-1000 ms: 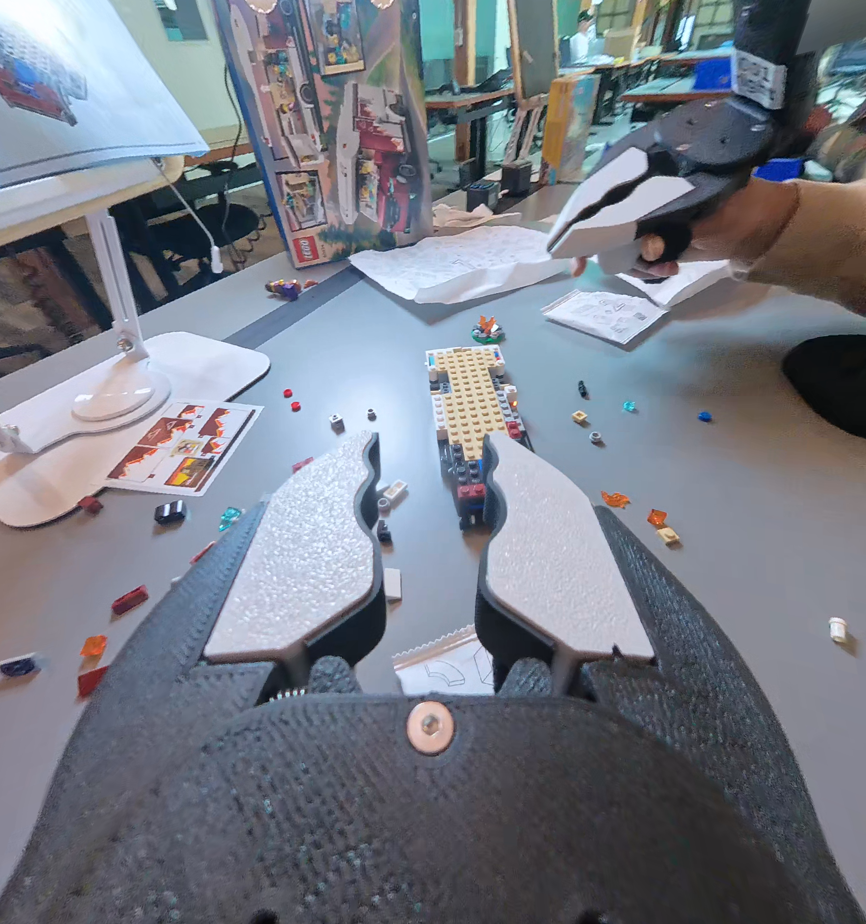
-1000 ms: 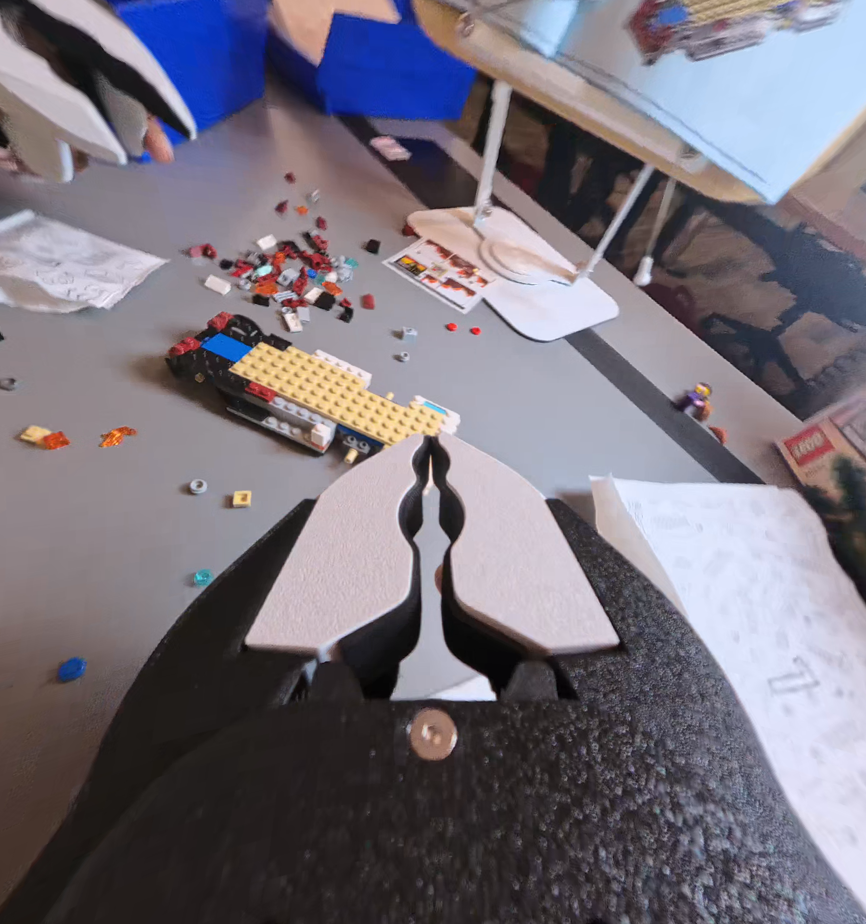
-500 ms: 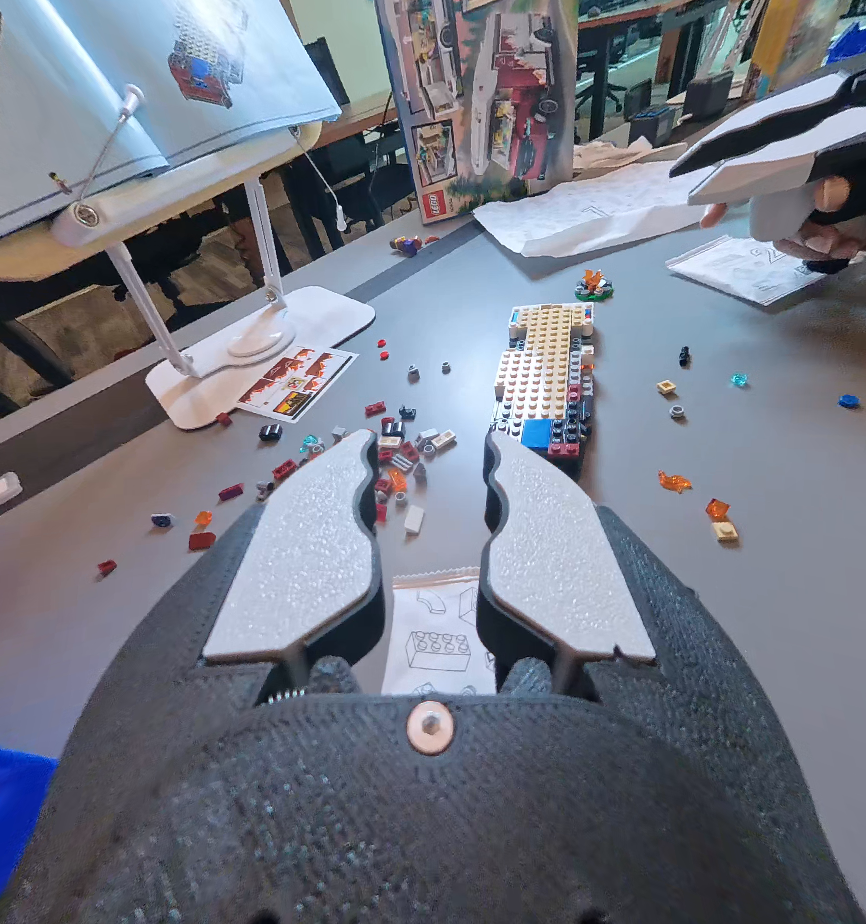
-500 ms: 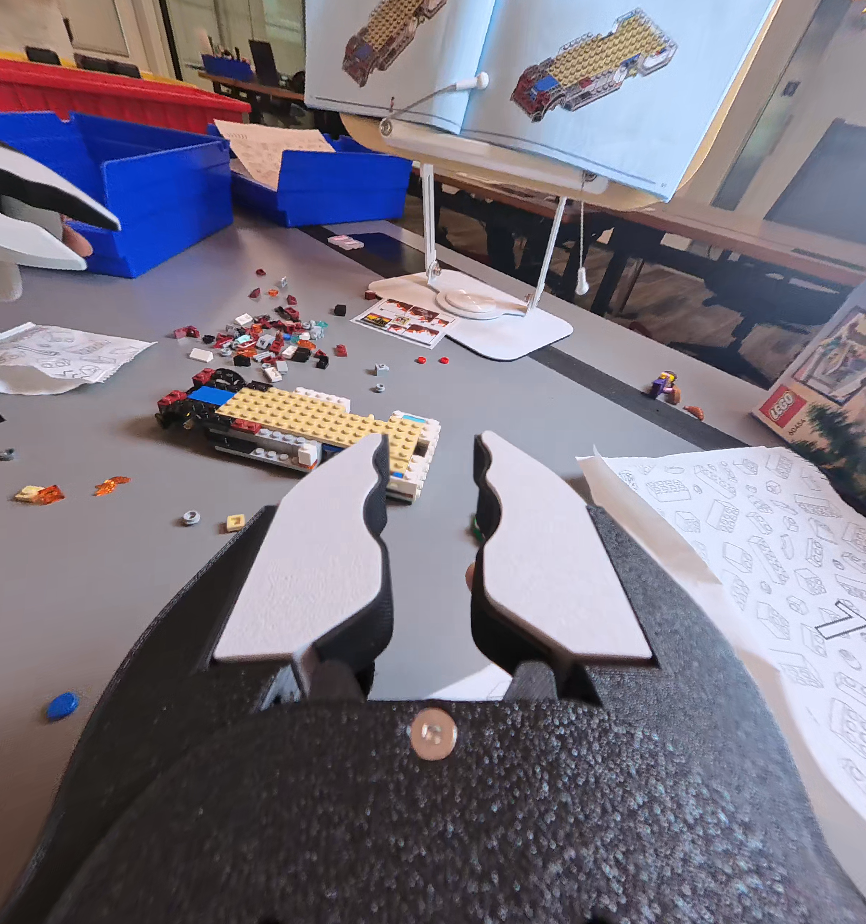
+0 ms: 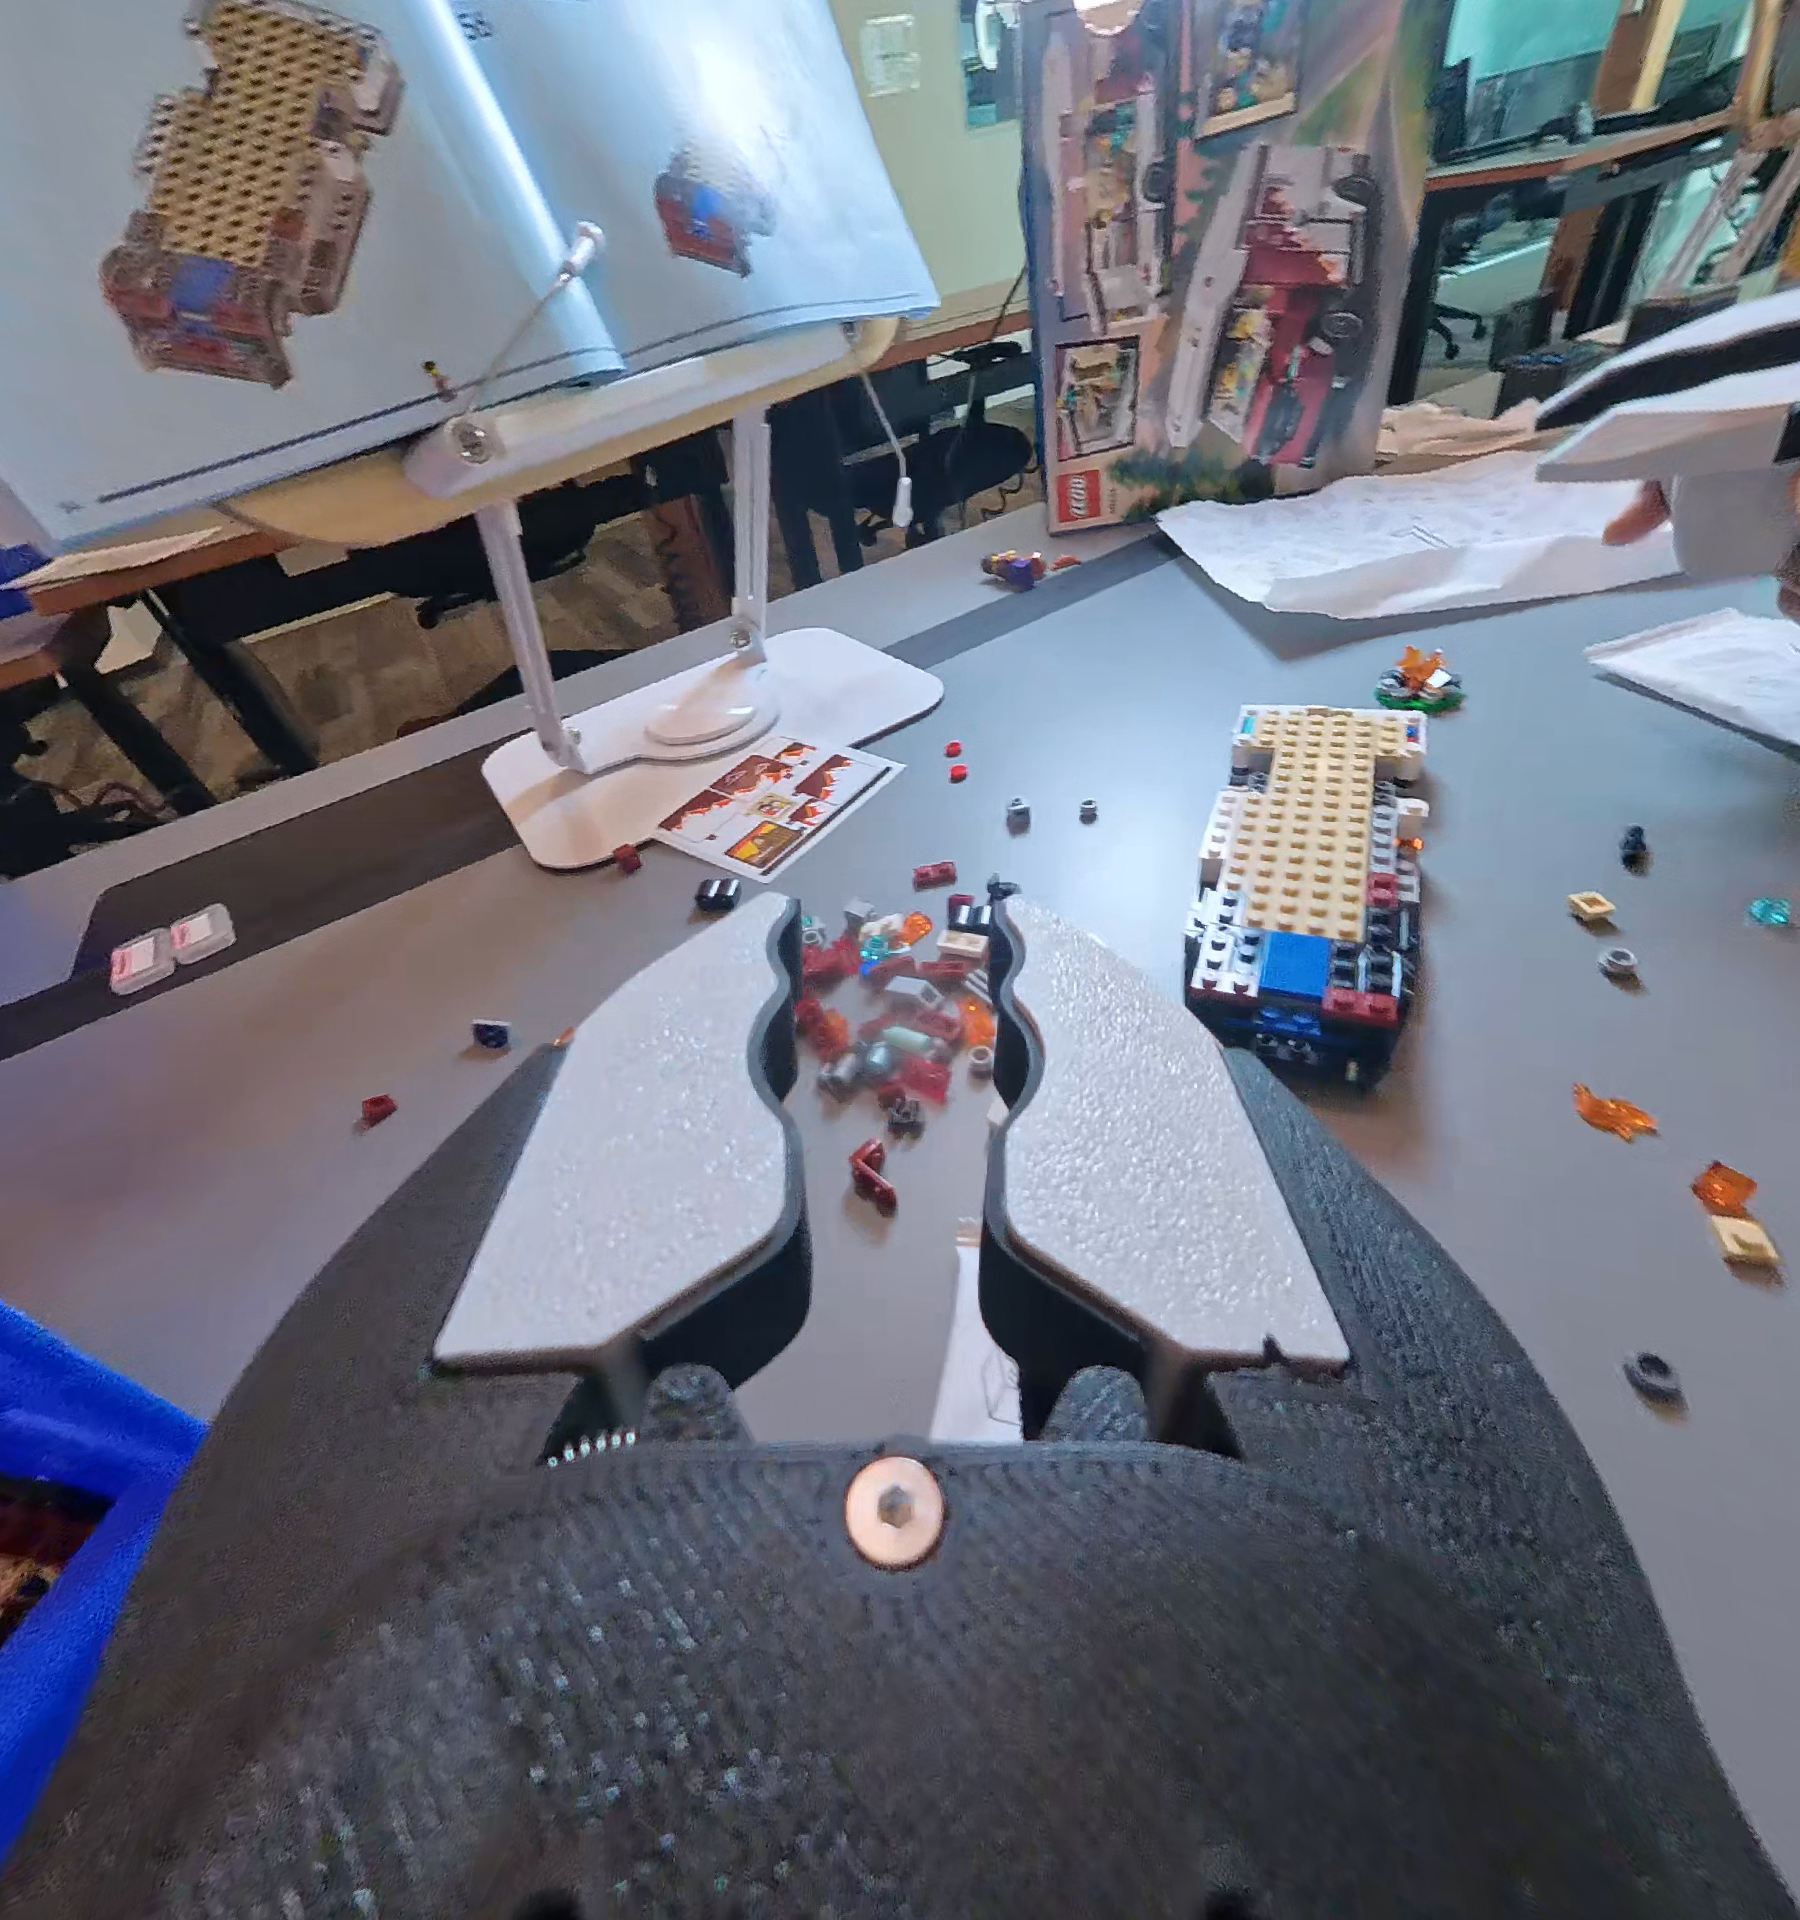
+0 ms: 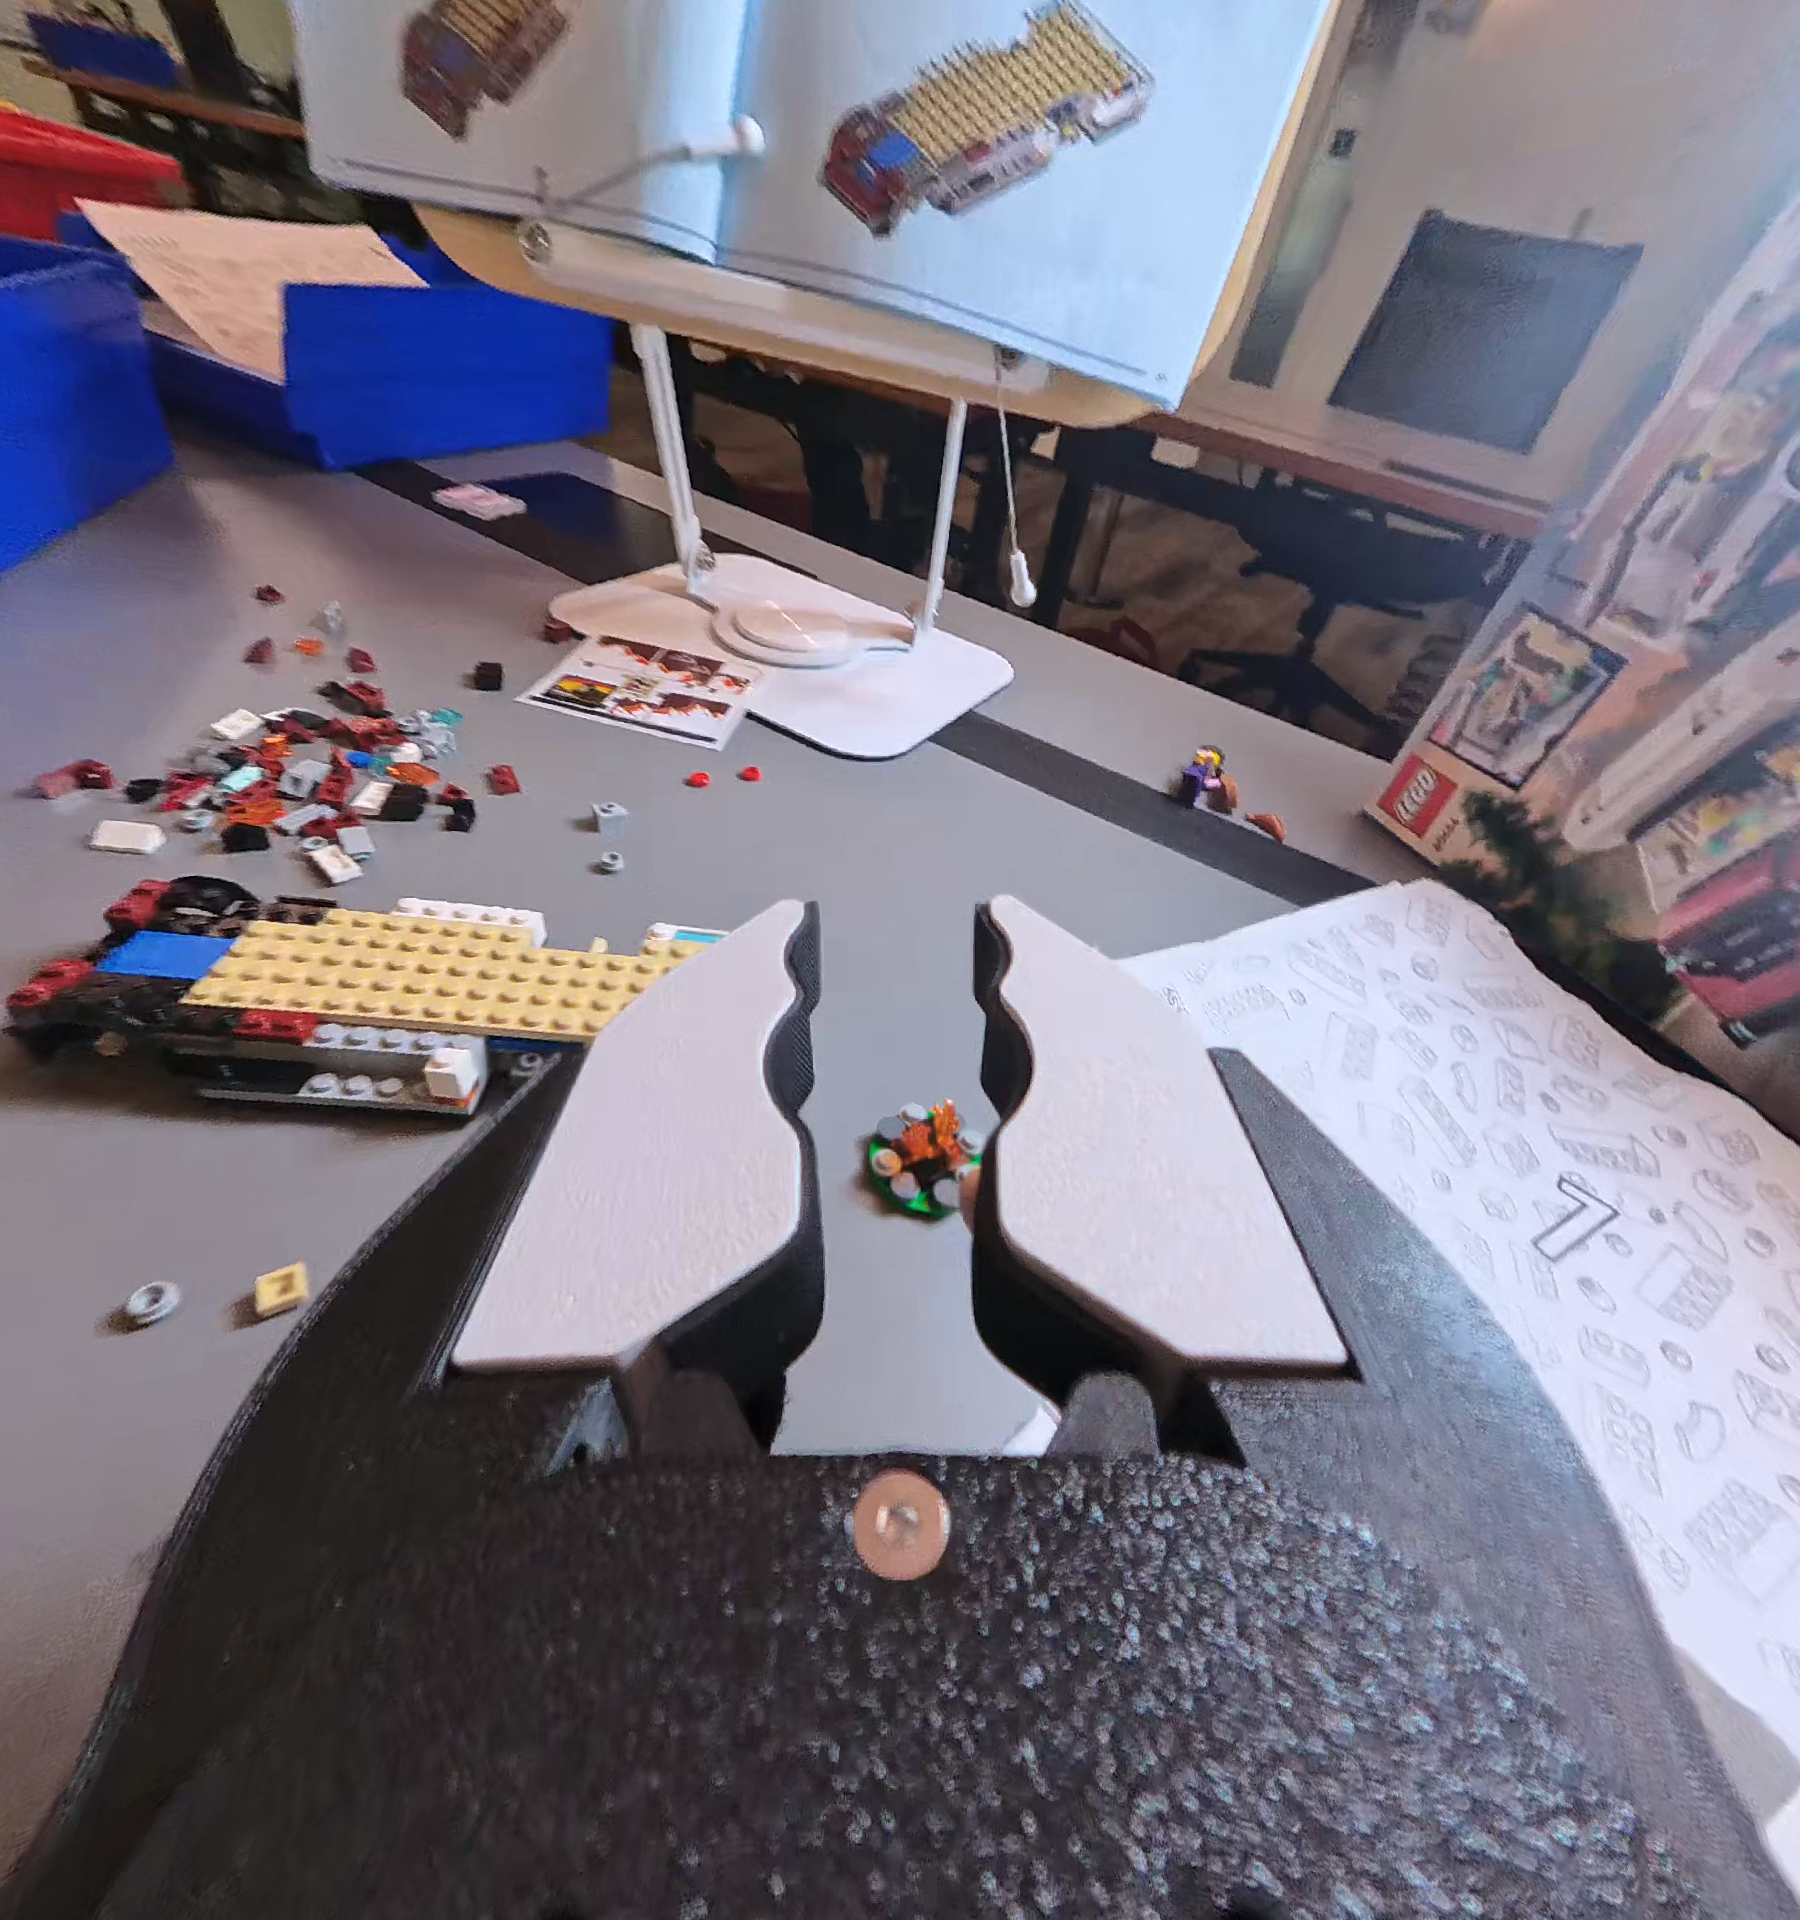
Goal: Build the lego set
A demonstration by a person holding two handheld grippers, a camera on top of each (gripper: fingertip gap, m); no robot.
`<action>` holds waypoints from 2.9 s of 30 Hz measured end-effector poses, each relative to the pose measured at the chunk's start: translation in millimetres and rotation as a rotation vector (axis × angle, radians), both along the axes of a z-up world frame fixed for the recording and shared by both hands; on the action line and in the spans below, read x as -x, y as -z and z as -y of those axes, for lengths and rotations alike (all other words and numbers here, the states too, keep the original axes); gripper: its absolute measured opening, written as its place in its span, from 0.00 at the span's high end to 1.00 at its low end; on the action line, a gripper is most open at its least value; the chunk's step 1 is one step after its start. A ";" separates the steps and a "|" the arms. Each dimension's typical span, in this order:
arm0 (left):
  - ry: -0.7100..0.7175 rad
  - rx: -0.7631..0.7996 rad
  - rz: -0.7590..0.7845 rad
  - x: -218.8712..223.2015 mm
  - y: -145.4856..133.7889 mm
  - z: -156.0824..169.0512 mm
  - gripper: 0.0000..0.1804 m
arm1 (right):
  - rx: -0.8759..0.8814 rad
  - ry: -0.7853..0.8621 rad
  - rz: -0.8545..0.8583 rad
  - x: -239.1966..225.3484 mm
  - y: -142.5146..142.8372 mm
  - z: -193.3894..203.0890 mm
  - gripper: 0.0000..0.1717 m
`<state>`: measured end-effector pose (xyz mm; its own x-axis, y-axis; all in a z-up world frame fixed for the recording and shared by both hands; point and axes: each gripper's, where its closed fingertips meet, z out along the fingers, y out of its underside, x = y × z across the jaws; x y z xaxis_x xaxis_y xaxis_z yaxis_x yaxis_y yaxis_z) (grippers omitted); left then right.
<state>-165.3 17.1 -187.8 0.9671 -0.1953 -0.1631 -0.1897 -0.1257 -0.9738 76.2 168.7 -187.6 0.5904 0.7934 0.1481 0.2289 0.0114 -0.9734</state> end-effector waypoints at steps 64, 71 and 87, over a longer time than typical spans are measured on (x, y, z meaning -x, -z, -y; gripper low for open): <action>-0.164 0.086 0.031 45.5 14.3 -58.0 1.00 | 0.029 0.155 0.090 30.8 27.6 -16.6 0.99; -0.180 0.069 0.009 48.8 10.8 -56.0 1.00 | 0.005 0.092 0.061 36.6 21.6 -7.5 0.92; -0.160 0.080 -0.006 40.3 13.6 -54.6 1.00 | -0.032 0.113 0.052 32.3 17.7 -8.2 1.00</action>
